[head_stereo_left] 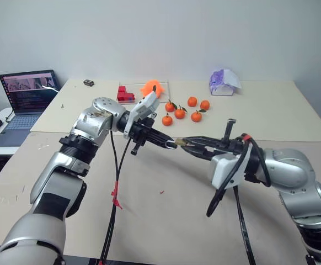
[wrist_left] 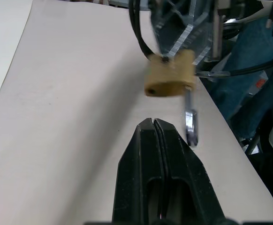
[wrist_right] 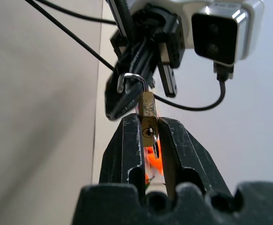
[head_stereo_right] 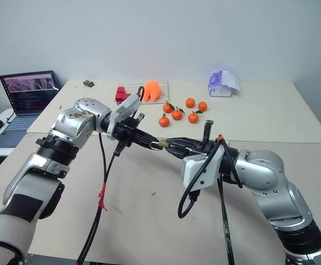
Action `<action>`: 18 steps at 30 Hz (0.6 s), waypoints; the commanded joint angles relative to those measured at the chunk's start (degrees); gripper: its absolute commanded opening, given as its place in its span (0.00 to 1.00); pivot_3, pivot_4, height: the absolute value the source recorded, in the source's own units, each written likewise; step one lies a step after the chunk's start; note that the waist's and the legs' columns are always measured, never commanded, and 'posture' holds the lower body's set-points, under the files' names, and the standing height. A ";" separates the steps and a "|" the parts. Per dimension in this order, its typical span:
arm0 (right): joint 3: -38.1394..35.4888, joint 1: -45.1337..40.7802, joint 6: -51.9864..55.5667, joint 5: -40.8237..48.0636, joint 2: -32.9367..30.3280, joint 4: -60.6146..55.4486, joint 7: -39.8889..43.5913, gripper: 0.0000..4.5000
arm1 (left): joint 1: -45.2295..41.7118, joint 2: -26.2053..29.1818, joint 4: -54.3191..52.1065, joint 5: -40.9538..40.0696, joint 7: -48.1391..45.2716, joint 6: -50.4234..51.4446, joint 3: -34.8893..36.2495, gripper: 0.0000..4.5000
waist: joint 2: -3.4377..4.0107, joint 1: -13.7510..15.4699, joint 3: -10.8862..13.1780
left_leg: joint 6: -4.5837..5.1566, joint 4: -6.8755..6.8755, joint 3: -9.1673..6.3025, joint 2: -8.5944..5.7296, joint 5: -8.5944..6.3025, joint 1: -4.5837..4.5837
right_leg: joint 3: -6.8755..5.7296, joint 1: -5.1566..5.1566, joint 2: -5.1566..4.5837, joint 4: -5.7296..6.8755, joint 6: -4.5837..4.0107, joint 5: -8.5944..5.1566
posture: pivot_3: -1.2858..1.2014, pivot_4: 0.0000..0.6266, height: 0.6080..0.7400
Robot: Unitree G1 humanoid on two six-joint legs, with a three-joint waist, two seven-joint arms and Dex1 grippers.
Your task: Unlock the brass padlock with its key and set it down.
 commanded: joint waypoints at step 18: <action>-0.61 -1.05 -6.72 1.20 -0.58 2.71 0.08 0.04 | 3.81 3.18 -3.15 5.78 1.21 1.52 7.98 0.25 | -0.02 -0.19 0.01 | 0.00 -0.01 0.00 0.00 0.00 -0.01 | 0.00 0.01 -0.02 0.01 -0.02 0.01 | 0.52 0.24 0.71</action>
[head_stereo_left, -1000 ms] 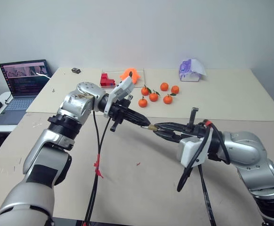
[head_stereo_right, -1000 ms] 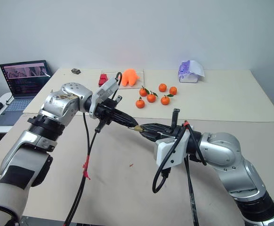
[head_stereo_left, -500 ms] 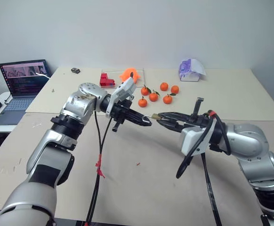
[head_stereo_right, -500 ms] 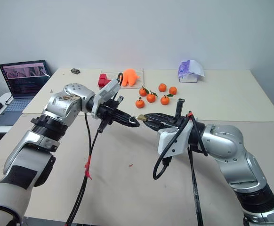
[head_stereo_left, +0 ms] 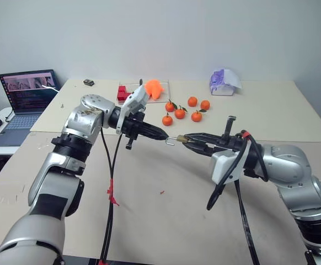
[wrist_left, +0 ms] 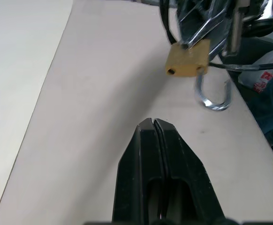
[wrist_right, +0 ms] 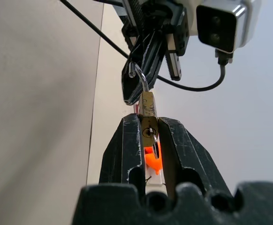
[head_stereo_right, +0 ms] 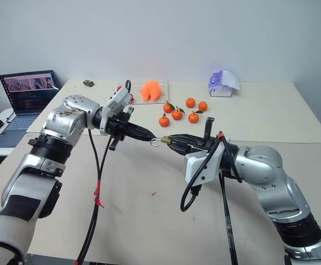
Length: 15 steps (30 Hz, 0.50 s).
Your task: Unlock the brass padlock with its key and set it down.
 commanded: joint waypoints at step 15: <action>8.21 -0.45 -22.54 -8.20 3.27 18.83 -4.83 0.04 | 9.32 14.72 -22.68 0.62 2.25 2.90 6.26 0.99 | -0.02 -0.39 0.00 | 0.00 0.00 0.00 0.03 0.01 0.11 | -0.02 0.05 0.00 0.01 -0.05 0.03 | 0.52 0.24 0.71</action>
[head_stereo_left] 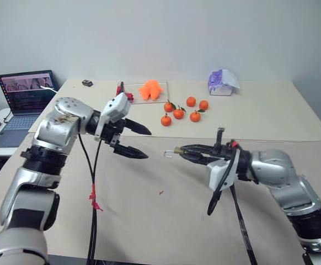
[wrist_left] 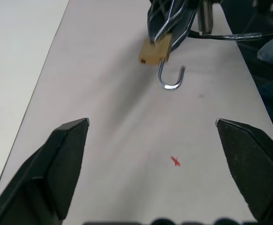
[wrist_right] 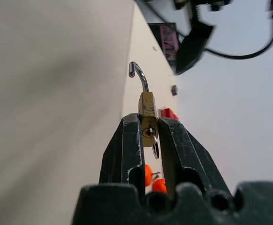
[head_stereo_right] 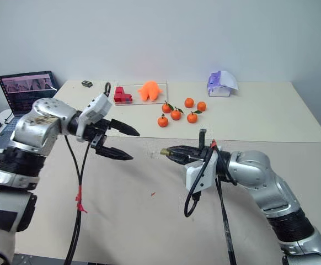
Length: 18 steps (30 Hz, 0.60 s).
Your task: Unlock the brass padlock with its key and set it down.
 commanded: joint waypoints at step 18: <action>13.39 -15.65 -24.70 -29.60 6.29 40.10 -26.81 0.04 | 8.44 5.79 -13.50 1.11 5.04 -2.13 2.63 0.99 | 0.10 -0.99 -0.08 | -0.14 0.07 0.02 -0.02 0.08 0.02 | 0.08 0.00 -0.03 0.09 -0.07 0.02 | 0.52 0.24 0.71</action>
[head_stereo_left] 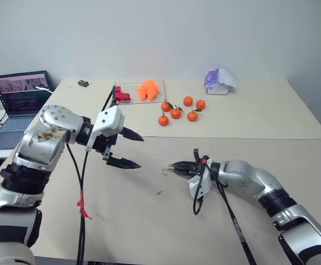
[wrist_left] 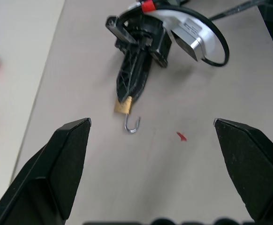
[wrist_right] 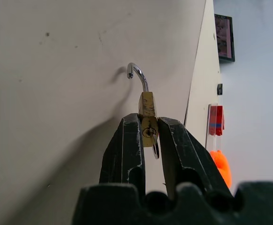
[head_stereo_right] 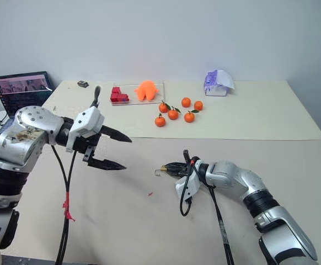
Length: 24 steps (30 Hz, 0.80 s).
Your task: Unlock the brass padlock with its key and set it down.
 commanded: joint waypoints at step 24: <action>-14.05 11.79 66.55 79.96 -22.59 -28.31 39.36 0.99 | 2.66 -11.29 -0.12 0.61 15.74 -2.96 4.11 1.00 | 0.05 -0.27 0.11 | -0.01 0.01 -0.03 0.08 0.01 0.20 | 0.01 0.93 -0.01 -0.13 0.01 0.00 | 0.52 0.24 0.71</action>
